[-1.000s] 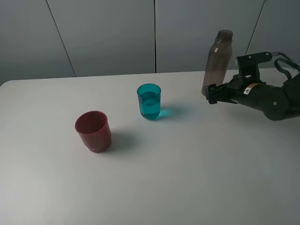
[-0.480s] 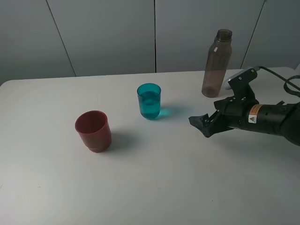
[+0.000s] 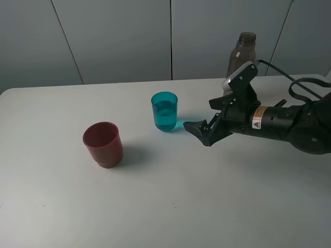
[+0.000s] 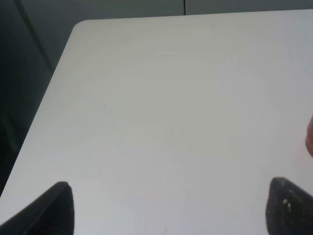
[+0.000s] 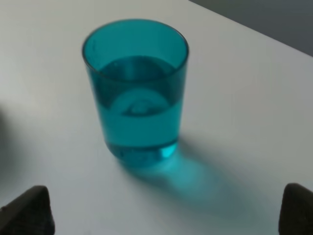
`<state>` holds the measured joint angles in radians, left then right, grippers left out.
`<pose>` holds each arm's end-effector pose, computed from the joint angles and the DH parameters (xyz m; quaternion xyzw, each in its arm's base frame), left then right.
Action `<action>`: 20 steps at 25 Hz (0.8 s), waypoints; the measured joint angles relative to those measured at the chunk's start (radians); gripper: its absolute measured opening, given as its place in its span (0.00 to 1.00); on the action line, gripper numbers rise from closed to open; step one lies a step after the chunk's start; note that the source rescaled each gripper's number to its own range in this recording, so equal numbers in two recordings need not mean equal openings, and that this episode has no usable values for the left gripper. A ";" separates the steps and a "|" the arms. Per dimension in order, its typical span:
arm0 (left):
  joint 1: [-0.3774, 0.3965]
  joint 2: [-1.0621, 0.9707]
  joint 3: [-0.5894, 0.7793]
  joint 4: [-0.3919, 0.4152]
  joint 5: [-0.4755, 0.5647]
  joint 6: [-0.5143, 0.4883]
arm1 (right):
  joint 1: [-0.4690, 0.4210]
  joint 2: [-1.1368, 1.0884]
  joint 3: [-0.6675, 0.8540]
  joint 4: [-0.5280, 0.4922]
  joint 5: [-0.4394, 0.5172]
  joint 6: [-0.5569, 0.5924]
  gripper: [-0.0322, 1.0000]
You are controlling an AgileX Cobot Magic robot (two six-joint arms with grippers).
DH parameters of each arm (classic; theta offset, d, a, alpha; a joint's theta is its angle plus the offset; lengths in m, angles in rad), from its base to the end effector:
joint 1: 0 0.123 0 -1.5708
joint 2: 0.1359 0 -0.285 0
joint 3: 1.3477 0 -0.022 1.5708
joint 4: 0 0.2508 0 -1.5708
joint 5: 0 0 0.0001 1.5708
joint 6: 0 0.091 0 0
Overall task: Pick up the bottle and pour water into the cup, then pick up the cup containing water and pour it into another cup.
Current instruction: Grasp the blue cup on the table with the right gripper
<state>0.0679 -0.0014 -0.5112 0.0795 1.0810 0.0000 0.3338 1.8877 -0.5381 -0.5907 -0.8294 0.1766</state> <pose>-0.0078 0.0059 0.2789 -0.0312 0.8540 0.0572 0.5162 0.2651 0.1314 0.1053 -0.3437 0.7814 0.2026 0.4798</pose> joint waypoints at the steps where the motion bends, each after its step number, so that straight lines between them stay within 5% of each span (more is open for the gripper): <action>1: 0.000 0.000 0.000 0.000 0.000 0.000 | 0.013 0.016 -0.018 0.007 -0.002 -0.002 0.99; 20: 0.000 0.000 0.000 0.000 0.000 0.000 | 0.102 0.248 -0.213 0.108 -0.002 -0.004 0.99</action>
<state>0.0679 -0.0014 -0.5112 0.0795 1.0810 0.0000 0.4361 2.1361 -0.7515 -0.4829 -0.8313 0.1725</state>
